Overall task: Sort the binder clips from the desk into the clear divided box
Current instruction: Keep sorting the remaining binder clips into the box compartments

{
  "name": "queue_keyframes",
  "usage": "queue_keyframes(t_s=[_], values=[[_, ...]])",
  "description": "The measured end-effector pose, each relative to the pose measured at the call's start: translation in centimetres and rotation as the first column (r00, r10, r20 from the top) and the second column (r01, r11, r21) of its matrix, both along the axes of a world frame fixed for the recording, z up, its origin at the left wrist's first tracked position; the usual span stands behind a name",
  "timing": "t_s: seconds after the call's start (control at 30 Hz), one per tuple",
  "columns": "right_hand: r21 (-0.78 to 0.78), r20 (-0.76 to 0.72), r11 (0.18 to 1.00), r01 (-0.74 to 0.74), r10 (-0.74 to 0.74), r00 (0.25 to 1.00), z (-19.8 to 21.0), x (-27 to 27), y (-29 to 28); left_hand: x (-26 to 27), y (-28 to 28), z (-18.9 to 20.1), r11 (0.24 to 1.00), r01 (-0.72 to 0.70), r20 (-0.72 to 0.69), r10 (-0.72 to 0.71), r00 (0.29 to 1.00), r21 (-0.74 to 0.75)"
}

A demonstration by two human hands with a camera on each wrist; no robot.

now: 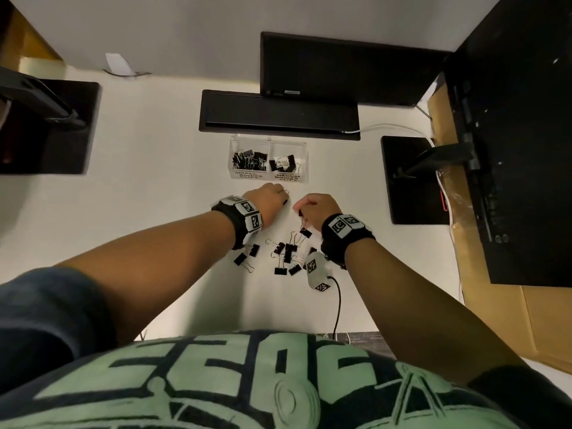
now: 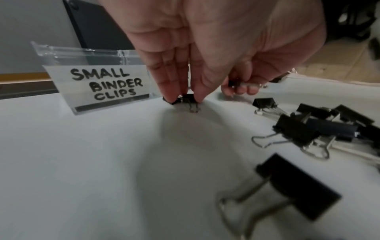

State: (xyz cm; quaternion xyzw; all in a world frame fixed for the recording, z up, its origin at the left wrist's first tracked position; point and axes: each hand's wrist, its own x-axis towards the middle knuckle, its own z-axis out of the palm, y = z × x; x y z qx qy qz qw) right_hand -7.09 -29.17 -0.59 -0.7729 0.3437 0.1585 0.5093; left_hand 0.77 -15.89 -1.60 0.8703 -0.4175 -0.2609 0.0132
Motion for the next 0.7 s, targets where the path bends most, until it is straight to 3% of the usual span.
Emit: queue_keyframes(t_s=[0.13,0.2,0.33,0.47,0.57,0.7], values=[[0.201,-0.150,0.978,0.060,-0.030,0.988,0.7,0.6,0.5,0.0,1.1,-0.6,1.000,0.004,0.041,-0.004,0.999,-0.005],[0.226,-0.220,0.974,0.034,0.017,0.975,1.1,0.6,0.6,-0.2,1.5,-0.7,1.000,-0.023,0.043,0.024,0.999,-0.017],[-0.007,-0.176,0.966,-0.258,0.253,0.951,0.7,0.0,0.7,-0.7,1.9,-0.7,0.998,-0.062,0.027,0.062,0.998,-0.017],[-0.245,-0.238,0.789,-0.563,0.514,0.824,-0.6,-0.8,1.1,-1.0,2.1,-0.5,0.997,-0.077,0.039,0.078,0.996,-0.016],[-0.316,-0.232,0.718,-0.620,0.575,0.785,-1.4,-1.3,1.1,-1.1,2.5,-0.7,0.993,-0.114,0.021,0.114,0.993,-0.024],[-0.341,-0.214,0.726,-0.597,0.558,0.801,-1.6,-1.5,1.1,-1.2,3.3,-0.7,0.992,-0.115,0.022,0.116,0.993,-0.045]])
